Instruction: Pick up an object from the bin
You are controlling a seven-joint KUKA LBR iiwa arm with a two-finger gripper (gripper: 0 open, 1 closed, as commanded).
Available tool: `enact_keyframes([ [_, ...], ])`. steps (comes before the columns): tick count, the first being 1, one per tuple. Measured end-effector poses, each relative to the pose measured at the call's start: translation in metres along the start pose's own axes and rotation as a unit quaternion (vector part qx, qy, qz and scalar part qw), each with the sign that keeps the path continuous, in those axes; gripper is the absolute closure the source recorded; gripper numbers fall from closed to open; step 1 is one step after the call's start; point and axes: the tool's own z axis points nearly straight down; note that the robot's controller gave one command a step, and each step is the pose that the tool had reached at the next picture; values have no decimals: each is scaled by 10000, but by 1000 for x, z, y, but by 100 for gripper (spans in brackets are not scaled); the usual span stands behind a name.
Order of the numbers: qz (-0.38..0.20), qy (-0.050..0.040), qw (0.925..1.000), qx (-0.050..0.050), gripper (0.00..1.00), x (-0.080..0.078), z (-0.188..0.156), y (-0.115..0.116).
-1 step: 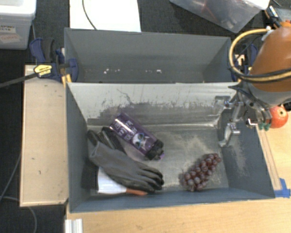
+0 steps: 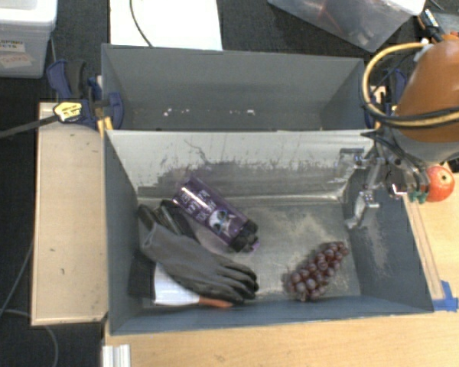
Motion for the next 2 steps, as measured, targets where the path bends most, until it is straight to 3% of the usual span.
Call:
enact_keyframes([
  [1, -1624, -4, 9867, -2, 0, 39, 92, 0],
  [2, -2989, -22, 9543, 6, 0, 74, 77, 21],
])
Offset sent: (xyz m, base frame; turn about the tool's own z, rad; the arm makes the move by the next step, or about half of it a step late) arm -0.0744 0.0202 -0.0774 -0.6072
